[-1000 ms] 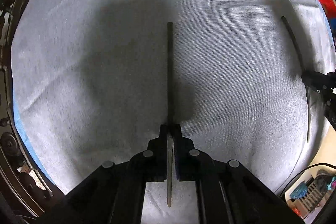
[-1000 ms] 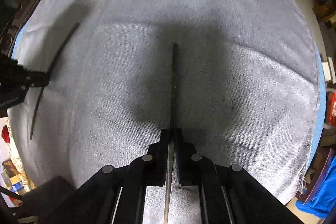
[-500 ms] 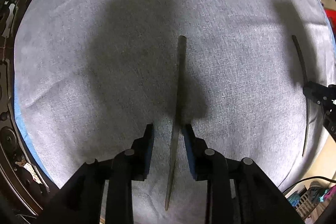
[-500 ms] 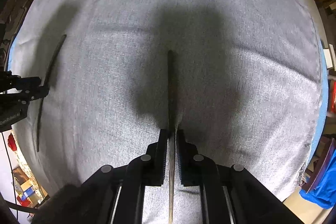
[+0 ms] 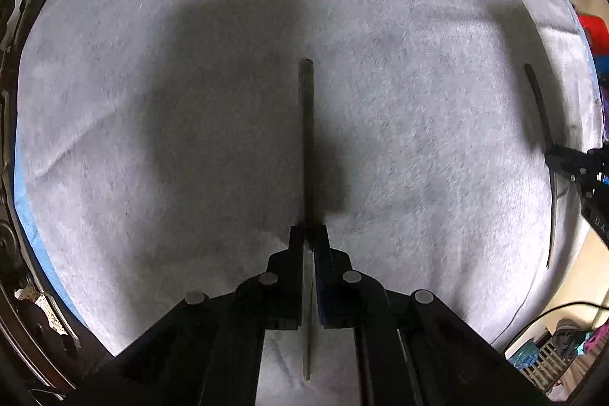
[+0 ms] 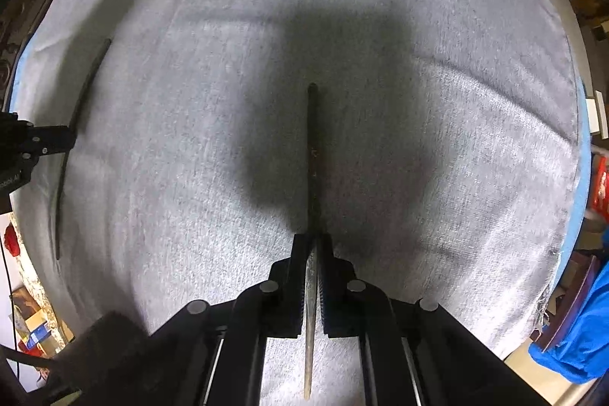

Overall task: Organize utensils
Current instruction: 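Lift both chopsticks and carry them toward the black holder with both grippers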

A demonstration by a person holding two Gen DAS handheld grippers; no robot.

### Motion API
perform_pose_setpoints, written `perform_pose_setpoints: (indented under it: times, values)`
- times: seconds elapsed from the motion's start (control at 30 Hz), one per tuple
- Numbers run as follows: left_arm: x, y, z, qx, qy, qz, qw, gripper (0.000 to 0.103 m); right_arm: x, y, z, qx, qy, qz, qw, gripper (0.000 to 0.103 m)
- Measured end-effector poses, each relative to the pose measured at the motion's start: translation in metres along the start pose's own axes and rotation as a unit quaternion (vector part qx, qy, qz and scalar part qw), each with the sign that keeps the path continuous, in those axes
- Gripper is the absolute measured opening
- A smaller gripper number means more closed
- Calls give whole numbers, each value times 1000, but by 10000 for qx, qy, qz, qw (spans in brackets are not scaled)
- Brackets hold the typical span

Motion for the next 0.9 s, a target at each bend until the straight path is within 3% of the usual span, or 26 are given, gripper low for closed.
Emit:
perform_pose_setpoints:
  times: [0.43,0.67,0.9]
  values:
    - [-1,-21,3,182,-180,-156,9996,5,-8,1,-9,-113,9,19,9999,7]
    - [12,-57,19,611,-531,-443,9957,5,18,-30,-19,-419,413,-571,9966,7]
    - [42,-102,35,1147,-573,-1251,9838,5,48,-67,-18,-519,601,-1225,9893,7]
Point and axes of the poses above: each gripper's, at about its wrist camera, not at the fingertips, and x roughly against the way its jaws point, z to its left, y to its top, the point moved 6 cm from there along -x, roughly the way its jaws point, and after that the axes turned 8 degrees about y, right-handed, at the moved point
